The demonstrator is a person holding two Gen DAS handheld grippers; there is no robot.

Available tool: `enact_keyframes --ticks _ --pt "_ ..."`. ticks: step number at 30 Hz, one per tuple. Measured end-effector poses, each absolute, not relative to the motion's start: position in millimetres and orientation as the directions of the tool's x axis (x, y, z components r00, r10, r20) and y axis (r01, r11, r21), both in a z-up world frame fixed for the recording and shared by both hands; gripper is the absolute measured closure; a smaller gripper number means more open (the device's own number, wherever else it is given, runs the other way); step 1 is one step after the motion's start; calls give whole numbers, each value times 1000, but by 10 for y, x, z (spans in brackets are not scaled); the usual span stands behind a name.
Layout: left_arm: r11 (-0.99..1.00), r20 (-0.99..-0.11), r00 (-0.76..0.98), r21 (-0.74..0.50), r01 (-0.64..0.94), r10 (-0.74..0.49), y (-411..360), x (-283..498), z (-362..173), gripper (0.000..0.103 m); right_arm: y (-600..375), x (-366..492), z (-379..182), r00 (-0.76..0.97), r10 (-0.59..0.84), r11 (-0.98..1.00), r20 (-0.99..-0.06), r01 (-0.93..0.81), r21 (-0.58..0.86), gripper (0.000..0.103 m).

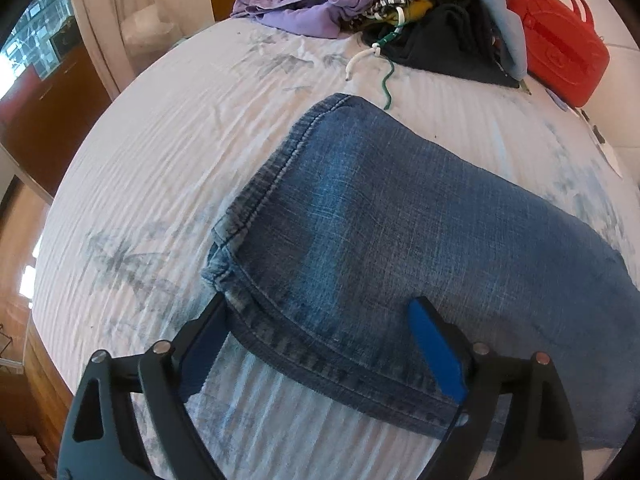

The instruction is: Fold clothes

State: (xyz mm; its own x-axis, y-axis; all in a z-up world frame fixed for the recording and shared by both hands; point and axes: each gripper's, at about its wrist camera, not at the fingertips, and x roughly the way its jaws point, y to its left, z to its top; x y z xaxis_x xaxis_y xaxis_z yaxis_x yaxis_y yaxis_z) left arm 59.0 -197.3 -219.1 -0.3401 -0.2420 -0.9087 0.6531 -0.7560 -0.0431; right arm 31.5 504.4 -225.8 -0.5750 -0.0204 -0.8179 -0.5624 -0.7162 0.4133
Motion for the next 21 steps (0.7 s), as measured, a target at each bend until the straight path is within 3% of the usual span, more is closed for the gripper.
enact_keyframes --ticks 1,3,5,7,11,12,13,14,17,18,19,21 --pt "-760 -908 -346 -48 648 -236 -1969 594 -2172 38 5044 303 -2258 -571 -19 -717 -821 -564 409 26" --pt "-773 -908 -357 -63 632 -218 -1961 592 -2135 50 5045 281 -2257 -562 -18 -719 -827 -567 401 59" --pt "-780 -909 -359 -65 623 -212 -1960 593 -2127 51 5046 258 -2255 -553 -16 -722 -833 -571 392 59" --pt "-789 -906 -367 -64 610 -210 -1936 597 -2099 67 5047 235 -2254 -544 -14 -724 -839 -574 384 60" --pt "-793 -901 -385 -84 604 -198 -1968 604 -2114 67 5043 239 -2237 -545 -12 -736 -838 -563 377 60" --pt "-792 -898 -397 -101 602 -187 -1983 601 -2114 65 5042 242 -2233 -546 -12 -739 -838 -560 375 60" --pt "-793 -896 -410 -121 598 -172 -1992 593 -2114 54 5041 244 -2228 -546 -11 -742 -837 -557 374 57" --pt "-798 -896 -410 -120 591 -169 -1979 577 -2116 51 5039 247 -2224 -547 -11 -745 -837 -554 372 56" --pt "-824 -903 -380 -52 564 -203 -1877 511 -2126 49 4966 218 -2205 -522 13 -781 -853 -537 317 58" --pt "-830 -901 -374 -32 557 -217 -1846 502 -2111 66 4935 204 -2201 -513 19 -796 -858 -528 298 67" --pt "-832 -898 -384 -37 553 -215 -1826 498 -2061 91 4920 213 -2184 -518 15 -799 -856 -521 301 75" --pt "-838 -889 -412 -64 543 -199 -1792 489 -1923 92 4913 266 -2128 -549 -10 -788 -836 -511 344 77"
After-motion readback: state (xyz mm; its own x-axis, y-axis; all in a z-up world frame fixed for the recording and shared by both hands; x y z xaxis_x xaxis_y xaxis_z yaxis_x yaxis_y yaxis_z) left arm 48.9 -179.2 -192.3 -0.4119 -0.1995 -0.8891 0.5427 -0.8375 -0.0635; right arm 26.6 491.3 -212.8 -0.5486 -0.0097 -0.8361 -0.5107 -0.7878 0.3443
